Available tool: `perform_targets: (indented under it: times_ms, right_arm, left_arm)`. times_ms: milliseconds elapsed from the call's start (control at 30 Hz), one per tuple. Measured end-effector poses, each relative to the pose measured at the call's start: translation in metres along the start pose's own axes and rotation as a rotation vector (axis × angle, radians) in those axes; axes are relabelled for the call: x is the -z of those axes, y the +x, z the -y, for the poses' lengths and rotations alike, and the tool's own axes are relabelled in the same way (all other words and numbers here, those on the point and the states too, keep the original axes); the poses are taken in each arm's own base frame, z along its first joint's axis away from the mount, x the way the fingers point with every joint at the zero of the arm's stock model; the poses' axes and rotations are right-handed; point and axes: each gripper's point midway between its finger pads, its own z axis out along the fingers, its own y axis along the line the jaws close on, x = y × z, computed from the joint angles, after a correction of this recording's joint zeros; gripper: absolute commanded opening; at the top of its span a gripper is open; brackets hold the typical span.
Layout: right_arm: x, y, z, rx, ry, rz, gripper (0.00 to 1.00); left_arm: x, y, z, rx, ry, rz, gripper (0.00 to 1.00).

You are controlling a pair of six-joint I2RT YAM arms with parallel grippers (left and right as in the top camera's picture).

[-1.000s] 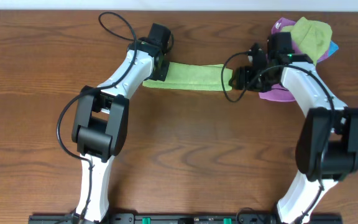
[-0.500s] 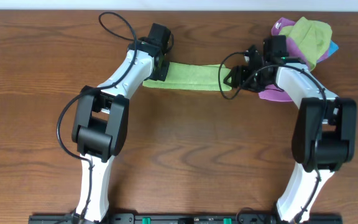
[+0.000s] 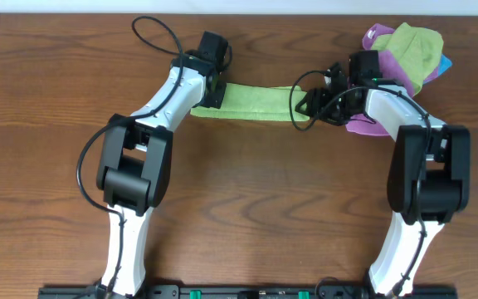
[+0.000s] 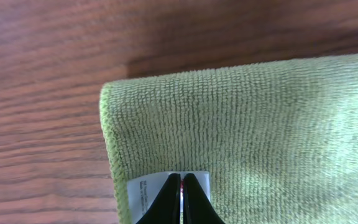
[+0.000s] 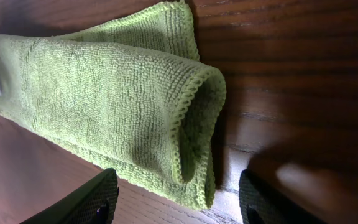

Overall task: Fold the cloth
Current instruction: 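Grasp the right end of the green strip with the right gripper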

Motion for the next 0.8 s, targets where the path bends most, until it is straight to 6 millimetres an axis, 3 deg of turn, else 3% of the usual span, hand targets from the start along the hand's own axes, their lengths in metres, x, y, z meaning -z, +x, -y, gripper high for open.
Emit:
perform_targets:
  times_ms: [100, 367, 800]
  right_arm:
    - [0.000, 0.001, 0.000, -0.005, 0.001, -0.003, 0.64]
    - [0.000, 0.001, 0.000, -0.013, 0.002, -0.002, 0.64]
    - [-0.019, -0.013, -0.016, -0.039, -0.085, 0.023, 0.51]
  left_arm:
    - [-0.012, 0.007, 0.002, 0.003, 0.002, -0.026, 0.06]
    - [-0.011, 0.004, 0.003, 0.017, 0.006, -0.022, 0.06]
    - [-0.012, 0.004, 0.002, 0.024, 0.016, -0.024, 0.06]
